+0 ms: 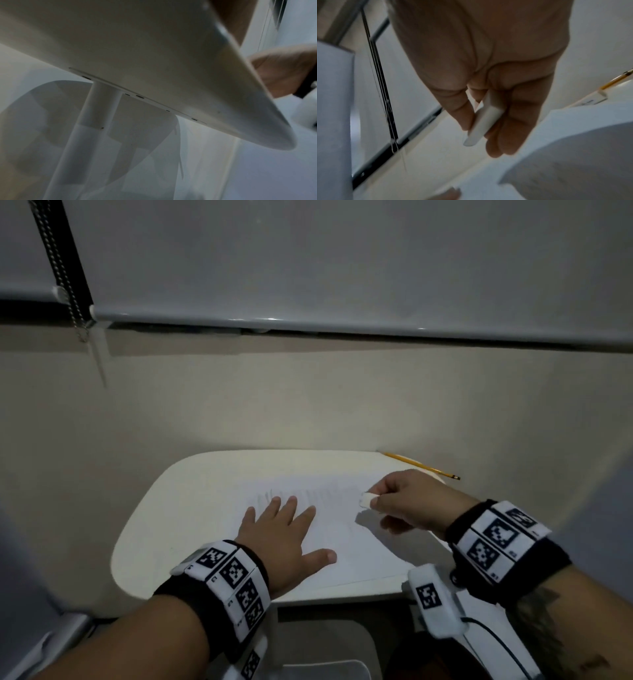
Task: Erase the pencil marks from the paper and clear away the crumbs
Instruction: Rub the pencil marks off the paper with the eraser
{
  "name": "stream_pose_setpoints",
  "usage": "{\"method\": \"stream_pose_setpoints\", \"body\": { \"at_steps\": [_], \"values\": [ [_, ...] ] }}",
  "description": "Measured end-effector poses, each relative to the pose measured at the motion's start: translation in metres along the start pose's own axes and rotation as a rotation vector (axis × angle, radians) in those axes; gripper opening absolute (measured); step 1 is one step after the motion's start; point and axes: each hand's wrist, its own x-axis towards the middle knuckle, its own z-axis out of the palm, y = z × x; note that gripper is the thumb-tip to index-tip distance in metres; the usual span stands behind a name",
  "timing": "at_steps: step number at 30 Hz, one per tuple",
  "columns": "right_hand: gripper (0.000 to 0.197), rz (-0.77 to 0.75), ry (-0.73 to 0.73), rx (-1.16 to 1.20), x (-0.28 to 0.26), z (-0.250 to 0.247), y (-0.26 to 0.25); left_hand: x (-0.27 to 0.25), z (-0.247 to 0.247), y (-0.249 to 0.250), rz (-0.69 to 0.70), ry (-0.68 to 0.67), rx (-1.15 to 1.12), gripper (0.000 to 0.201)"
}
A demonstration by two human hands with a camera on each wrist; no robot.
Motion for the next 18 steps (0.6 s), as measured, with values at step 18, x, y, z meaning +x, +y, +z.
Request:
{"method": "stream_pose_setpoints", "body": {
  "at_steps": [18],
  "values": [
    [0.018,0.379,0.106,0.492,-0.025,0.007,0.036,-0.006,-0.016,0.006,0.020,0.044,-0.030,0.067]
  ]
}}
